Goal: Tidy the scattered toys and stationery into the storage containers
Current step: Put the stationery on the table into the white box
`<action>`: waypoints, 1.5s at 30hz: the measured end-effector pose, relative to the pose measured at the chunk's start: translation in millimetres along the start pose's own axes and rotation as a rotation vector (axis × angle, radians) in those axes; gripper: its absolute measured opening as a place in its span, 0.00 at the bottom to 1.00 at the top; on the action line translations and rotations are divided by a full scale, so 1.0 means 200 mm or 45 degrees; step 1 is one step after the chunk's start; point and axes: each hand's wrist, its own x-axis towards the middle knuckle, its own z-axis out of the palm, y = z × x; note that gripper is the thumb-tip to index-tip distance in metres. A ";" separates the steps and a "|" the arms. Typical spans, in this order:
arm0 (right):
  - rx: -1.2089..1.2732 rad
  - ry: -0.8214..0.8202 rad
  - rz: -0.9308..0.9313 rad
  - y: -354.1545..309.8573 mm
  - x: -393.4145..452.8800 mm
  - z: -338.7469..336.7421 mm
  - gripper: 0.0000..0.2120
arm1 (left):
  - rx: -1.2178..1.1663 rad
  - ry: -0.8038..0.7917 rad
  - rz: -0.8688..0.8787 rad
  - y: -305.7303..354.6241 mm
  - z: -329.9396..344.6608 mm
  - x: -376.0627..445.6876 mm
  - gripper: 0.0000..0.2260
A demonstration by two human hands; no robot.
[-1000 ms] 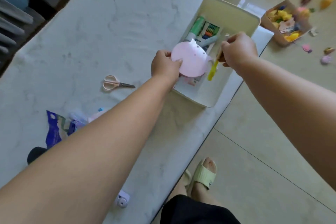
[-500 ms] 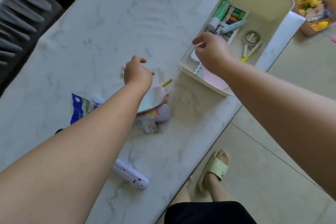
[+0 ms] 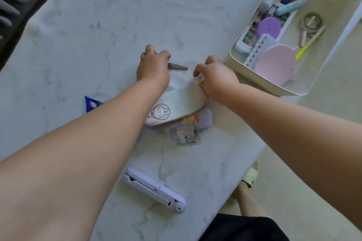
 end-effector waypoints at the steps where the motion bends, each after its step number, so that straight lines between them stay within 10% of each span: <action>1: -0.045 0.041 -0.011 0.00 0.00 0.02 0.17 | 0.102 0.007 0.023 0.01 0.01 0.01 0.13; 15: -0.063 0.004 0.273 -0.05 0.00 0.03 0.12 | 0.100 -0.096 -0.266 0.00 -0.06 -0.01 0.15; 33: 0.402 0.515 0.729 0.52 -0.49 -0.49 0.19 | -0.387 -0.010 0.252 1.08 -0.17 -0.28 0.11; 45: 0.433 0.379 0.276 0.18 -0.49 -0.29 0.16 | -0.102 -0.130 -0.062 0.40 -0.23 -0.38 0.16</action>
